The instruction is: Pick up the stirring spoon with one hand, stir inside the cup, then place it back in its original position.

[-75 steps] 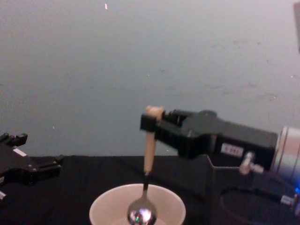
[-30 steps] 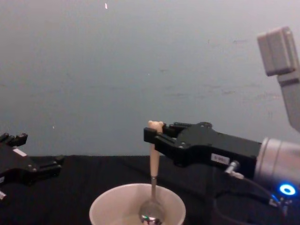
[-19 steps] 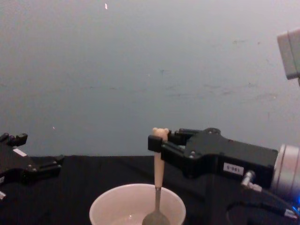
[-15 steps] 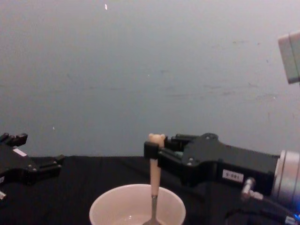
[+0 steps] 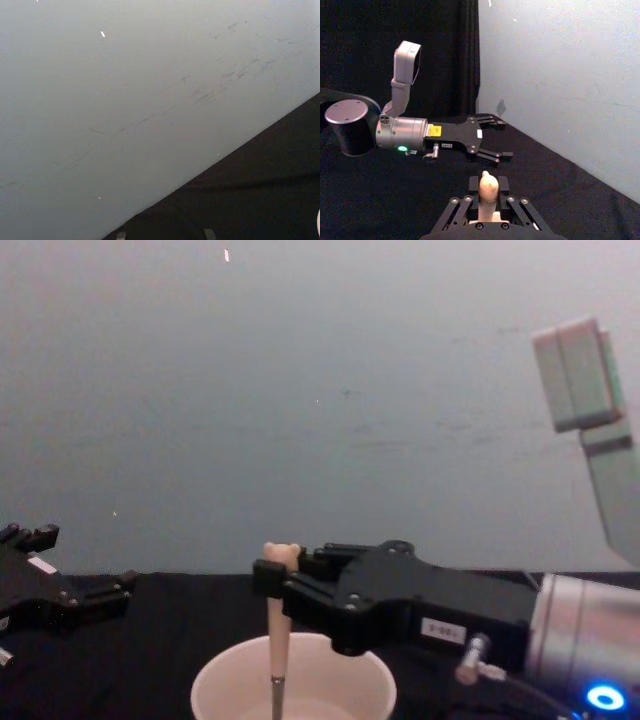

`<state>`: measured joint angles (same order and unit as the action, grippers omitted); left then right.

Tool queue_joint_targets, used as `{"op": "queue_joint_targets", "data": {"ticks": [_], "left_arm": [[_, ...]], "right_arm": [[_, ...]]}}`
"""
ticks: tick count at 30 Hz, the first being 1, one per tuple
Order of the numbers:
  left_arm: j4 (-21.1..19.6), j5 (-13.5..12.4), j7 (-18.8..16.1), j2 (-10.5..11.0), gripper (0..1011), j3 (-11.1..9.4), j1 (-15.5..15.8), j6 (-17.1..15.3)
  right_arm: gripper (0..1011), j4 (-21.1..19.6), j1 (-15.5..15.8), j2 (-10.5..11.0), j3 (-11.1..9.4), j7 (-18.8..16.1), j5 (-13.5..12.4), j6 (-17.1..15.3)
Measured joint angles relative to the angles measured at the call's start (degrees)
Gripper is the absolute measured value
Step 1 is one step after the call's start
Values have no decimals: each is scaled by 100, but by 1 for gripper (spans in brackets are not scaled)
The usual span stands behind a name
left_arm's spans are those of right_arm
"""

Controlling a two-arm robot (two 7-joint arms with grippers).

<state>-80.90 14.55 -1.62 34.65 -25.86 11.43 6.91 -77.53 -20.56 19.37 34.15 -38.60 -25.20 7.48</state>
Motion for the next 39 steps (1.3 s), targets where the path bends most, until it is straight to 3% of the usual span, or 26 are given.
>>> {"op": "queue_joint_targets", "data": {"ticks": [12, 18, 29, 39], "left_arm": [[0, 0, 0, 0, 1001, 0, 0, 0], [0, 0, 0, 0, 1001, 0, 0, 0], [0, 0, 0, 0, 1001, 0, 0, 0], [0, 0, 0, 0, 1001, 0, 0, 0]], "right_arm": [[216, 559, -373, -334, 44, 211, 204, 131], [216, 646, -422, -354, -47, 299, 263, 160], [216, 461, -272, -135, -212, 353, 322, 99], [216, -104, 115, 191, -285, 265, 223, -65]]}}
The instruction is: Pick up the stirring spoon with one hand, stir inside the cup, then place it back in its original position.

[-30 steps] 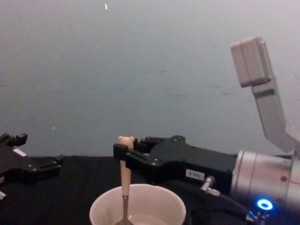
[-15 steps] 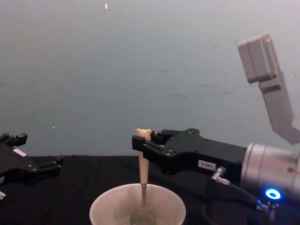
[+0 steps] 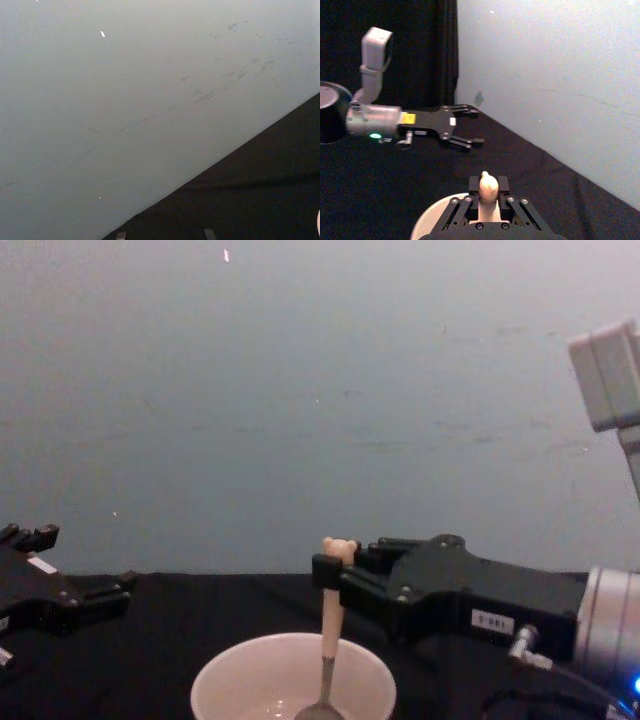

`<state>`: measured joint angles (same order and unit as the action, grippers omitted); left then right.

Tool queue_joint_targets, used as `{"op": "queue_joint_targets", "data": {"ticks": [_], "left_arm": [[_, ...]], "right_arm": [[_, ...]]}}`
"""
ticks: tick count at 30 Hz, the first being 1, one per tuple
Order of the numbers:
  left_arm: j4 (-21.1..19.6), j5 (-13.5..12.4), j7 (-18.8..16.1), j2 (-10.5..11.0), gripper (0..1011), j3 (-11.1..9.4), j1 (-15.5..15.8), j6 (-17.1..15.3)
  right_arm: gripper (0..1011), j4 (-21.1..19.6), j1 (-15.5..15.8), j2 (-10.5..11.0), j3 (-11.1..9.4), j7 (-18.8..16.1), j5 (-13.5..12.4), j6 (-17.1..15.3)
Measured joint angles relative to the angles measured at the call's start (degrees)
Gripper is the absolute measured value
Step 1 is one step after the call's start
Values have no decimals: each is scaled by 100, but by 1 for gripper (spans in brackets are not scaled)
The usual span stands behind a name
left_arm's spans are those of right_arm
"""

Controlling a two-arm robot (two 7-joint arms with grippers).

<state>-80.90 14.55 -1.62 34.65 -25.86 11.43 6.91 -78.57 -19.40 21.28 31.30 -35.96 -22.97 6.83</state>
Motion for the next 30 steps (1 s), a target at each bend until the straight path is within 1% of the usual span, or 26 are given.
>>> {"op": "queue_joint_targets", "data": {"ticks": [6, 12, 19, 22, 25, 30], "left_arm": [[0, 0, 0, 0, 1001, 0, 0, 0], [0, 0, 0, 0, 1001, 0, 0, 0], [0, 0, 0, 0, 1002, 0, 0, 0], [0, 0, 0, 0, 1001, 0, 0, 0], [0, 0, 0, 0, 1001, 0, 0, 0], [0, 0, 0, 0, 1001, 0, 0, 0]], "right_arm": [[216, -224, 127, 74, 99, -108, -52, -35], [216, -248, 111, 28, 192, -147, -65, -45], [216, -55, -60, -158, 263, -98, -45, -33], [216, 125, -188, -281, 282, -33, 0, -7], [216, 270, -279, -364, 283, 25, 36, 18], [216, 415, -370, -439, 245, 124, 106, 44]]}}
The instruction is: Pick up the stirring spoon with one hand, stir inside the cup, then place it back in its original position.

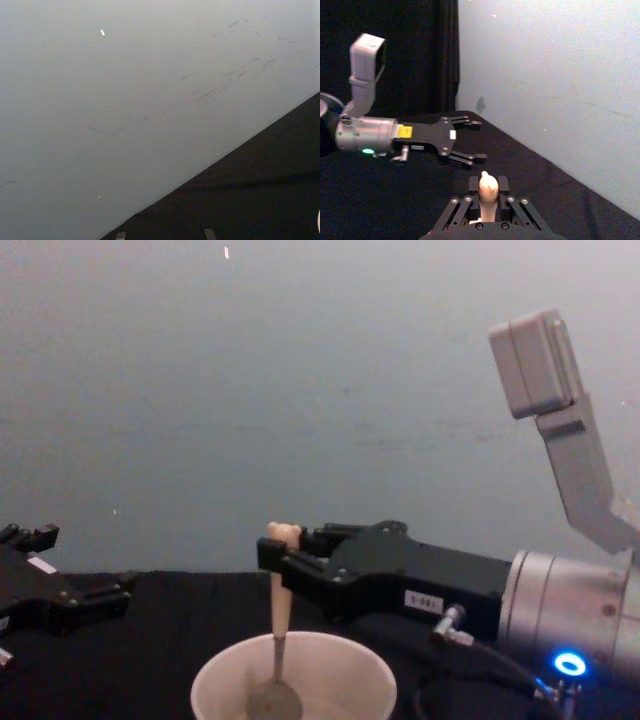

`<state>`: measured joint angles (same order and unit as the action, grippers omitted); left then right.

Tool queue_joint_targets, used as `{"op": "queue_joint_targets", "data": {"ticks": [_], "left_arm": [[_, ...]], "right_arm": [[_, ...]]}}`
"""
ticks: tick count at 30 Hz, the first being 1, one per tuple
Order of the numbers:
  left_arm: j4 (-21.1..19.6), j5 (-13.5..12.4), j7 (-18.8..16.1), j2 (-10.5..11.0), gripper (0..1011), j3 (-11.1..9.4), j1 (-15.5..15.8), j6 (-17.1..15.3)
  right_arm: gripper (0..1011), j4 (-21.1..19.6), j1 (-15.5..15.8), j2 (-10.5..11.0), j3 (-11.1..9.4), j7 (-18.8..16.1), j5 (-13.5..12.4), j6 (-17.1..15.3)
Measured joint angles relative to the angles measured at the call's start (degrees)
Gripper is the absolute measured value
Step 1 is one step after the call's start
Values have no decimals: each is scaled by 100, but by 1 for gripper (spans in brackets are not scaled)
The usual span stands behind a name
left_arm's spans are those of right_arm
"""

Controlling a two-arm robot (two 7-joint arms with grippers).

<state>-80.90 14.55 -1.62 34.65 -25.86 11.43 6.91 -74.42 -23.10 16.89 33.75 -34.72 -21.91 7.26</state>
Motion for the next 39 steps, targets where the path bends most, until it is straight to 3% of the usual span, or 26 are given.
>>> {"op": "queue_joint_targets", "data": {"ticks": [7, 16, 25, 39], "left_arm": [[0, 0, 0, 0, 1001, 0, 0, 0], [0, 0, 0, 0, 1001, 0, 0, 0], [0, 0, 0, 0, 1001, 0, 0, 0], [0, 0, 0, 0, 1001, 0, 0, 0]], "right_arm": [[216, 34, -18, 50, -108, 62, 43, 5], [216, -372, 223, 289, -244, 19, -55, -94], [216, -786, 452, 374, -486, 114, -468, -328], [216, -1275, 642, 430, -959, 527, -1329, -768]]}}
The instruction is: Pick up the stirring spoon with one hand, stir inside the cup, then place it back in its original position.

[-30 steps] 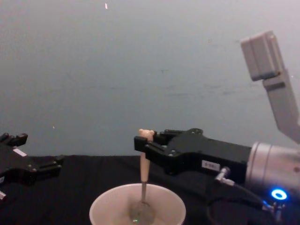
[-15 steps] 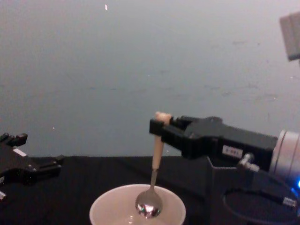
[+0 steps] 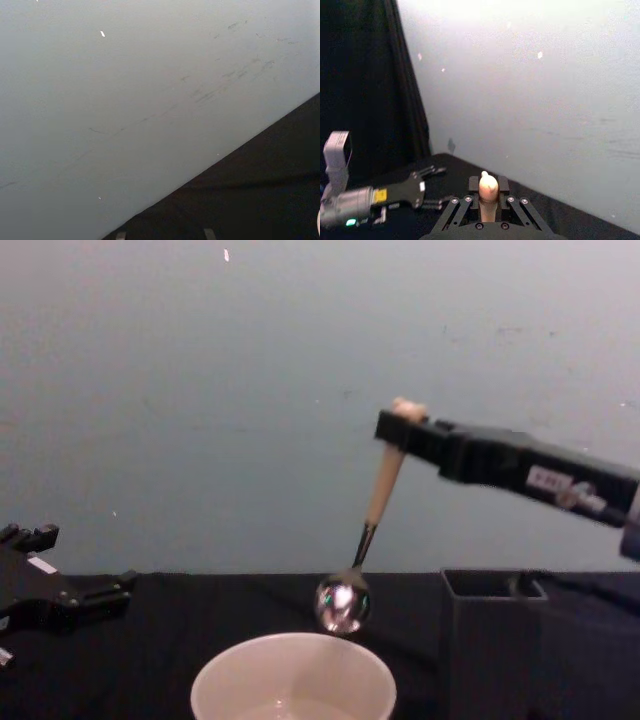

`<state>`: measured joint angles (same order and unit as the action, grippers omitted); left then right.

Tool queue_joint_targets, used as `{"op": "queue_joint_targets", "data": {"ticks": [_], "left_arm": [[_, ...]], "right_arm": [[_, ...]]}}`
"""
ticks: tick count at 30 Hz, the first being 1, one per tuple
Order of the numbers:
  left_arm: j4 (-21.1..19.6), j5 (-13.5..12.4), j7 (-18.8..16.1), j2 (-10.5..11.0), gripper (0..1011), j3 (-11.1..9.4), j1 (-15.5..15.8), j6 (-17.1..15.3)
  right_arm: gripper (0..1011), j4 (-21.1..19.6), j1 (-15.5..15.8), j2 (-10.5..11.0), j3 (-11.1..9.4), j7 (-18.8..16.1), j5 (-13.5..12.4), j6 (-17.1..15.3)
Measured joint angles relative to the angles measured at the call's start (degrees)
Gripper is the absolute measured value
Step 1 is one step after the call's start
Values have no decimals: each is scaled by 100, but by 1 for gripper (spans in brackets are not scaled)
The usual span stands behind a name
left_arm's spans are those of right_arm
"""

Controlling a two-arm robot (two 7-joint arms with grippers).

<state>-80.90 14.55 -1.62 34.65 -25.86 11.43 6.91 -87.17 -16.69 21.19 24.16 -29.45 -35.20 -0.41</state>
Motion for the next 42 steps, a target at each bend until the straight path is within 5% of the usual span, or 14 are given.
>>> {"op": "queue_joint_targets", "data": {"ticks": [22, 31, 42], "left_arm": [[0, 0, 0, 0, 1001, 0, 0, 0], [0, -1, 0, 0, 1001, 0, 0, 0], [0, 0, 0, 0, 1001, 0, 0, 0]], "right_arm": [[216, -711, 518, 435, -734, 471, -736, 176], [216, -898, 794, 607, -906, 589, -755, 269], [216, -760, 844, 651, -824, 589, -508, 290]]}}
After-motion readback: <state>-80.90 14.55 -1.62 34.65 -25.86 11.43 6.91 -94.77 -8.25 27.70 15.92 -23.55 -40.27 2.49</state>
